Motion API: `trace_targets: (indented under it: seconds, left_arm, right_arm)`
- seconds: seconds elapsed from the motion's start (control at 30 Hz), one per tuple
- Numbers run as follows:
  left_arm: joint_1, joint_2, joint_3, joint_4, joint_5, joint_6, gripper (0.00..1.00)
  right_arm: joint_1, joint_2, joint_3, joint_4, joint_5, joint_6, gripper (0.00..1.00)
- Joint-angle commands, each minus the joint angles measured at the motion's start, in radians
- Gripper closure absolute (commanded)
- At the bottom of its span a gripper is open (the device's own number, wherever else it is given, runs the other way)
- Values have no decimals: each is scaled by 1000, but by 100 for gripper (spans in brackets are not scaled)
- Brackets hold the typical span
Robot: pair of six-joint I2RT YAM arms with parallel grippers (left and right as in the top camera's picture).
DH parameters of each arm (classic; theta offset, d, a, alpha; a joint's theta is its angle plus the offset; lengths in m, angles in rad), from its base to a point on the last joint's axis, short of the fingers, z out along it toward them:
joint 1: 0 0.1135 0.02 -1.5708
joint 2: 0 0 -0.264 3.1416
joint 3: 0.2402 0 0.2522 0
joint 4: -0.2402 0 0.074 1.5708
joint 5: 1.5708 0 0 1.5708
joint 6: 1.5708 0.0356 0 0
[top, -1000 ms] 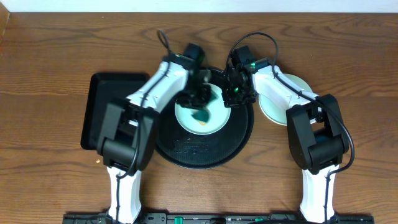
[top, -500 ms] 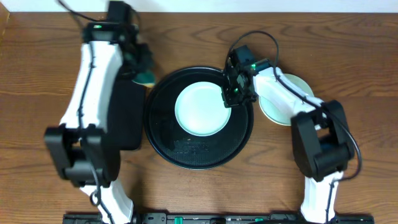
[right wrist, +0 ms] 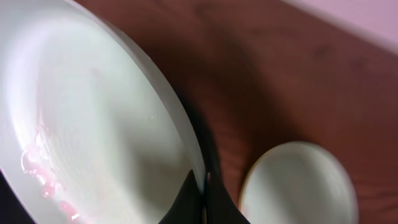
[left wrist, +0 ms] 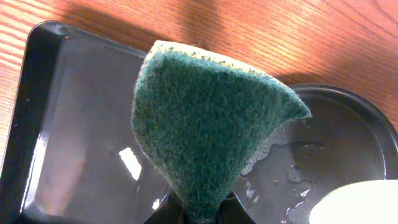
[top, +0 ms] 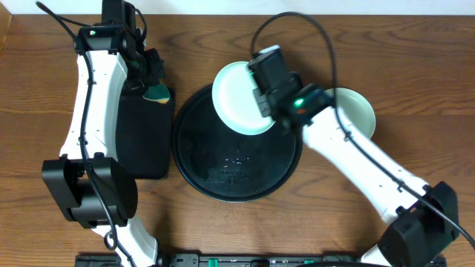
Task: Clean dirty plates on tray and stack at the side
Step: 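Lift the light-blue plate with the right gripper and carry it right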
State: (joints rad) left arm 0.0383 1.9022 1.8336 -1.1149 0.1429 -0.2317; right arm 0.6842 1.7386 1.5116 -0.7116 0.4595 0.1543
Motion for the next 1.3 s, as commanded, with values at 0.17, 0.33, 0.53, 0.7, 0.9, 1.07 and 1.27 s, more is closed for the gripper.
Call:
trace_targets:
  seconds: [0.17, 0.33, 0.53, 0.7, 0.9, 1.07, 1.27]
  left_arm:
    - [2, 0, -12, -7, -10, -2, 92]
    - [2, 0, -12, -10, -10, -2, 93]
    - [2, 0, -12, -11, -10, -2, 93]
    - [2, 0, -13, -11, -10, -2, 93]
    - [2, 0, -12, -11, -10, -2, 93]
    - [2, 0, -12, -11, -9, -3, 93]
    - [2, 0, -12, -11, -9, -3, 93]
  right_arm:
    - [205, -19, 7, 111, 557, -174, 99]
    - [277, -19, 7, 227, 772, -278, 99]
    - [303, -20, 7, 385, 928, -425, 99]
    - [303, -20, 7, 416, 927, -458, 99]
    - [296, -20, 6, 264, 826, -276, 99]
    - [244, -19, 5, 8, 423, -55, 99]
    - [104, -26, 6, -51, -57, 18, 99]
